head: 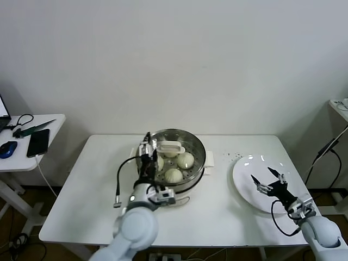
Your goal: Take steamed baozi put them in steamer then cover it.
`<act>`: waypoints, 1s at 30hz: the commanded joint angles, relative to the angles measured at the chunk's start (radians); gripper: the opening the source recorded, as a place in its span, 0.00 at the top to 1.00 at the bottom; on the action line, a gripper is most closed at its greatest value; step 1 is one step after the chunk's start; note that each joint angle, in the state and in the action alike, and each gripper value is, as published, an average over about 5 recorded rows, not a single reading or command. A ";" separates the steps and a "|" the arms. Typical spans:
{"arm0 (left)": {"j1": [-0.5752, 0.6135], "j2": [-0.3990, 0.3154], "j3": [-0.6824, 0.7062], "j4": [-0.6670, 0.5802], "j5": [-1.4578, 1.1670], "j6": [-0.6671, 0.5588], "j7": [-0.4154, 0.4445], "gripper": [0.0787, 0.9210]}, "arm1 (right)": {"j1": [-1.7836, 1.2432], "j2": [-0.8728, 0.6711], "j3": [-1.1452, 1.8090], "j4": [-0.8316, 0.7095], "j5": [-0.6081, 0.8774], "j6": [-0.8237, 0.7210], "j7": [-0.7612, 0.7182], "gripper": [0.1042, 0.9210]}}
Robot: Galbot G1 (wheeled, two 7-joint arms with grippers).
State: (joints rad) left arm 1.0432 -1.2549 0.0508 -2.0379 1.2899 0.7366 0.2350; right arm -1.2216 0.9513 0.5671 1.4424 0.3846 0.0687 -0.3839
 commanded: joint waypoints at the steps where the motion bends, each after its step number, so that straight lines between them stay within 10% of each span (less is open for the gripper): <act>1: 0.146 0.098 -0.287 -0.091 -0.544 -0.270 -0.291 0.12 | 0.005 0.011 0.009 0.027 0.026 -0.027 0.022 0.12; 12: 0.330 0.007 -0.638 0.040 -1.235 -0.635 -0.395 0.12 | 0.005 0.040 0.010 0.095 0.023 0.002 0.041 0.12; 30: 0.446 -0.095 -0.724 0.076 -1.432 -0.709 -0.291 0.12 | -0.080 0.099 0.047 0.162 0.003 0.076 0.066 0.12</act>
State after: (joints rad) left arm 1.4165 -1.3070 -0.5847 -1.9789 0.0554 0.1414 -0.0631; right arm -1.2560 1.0276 0.5909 1.5646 0.3873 0.1134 -0.3308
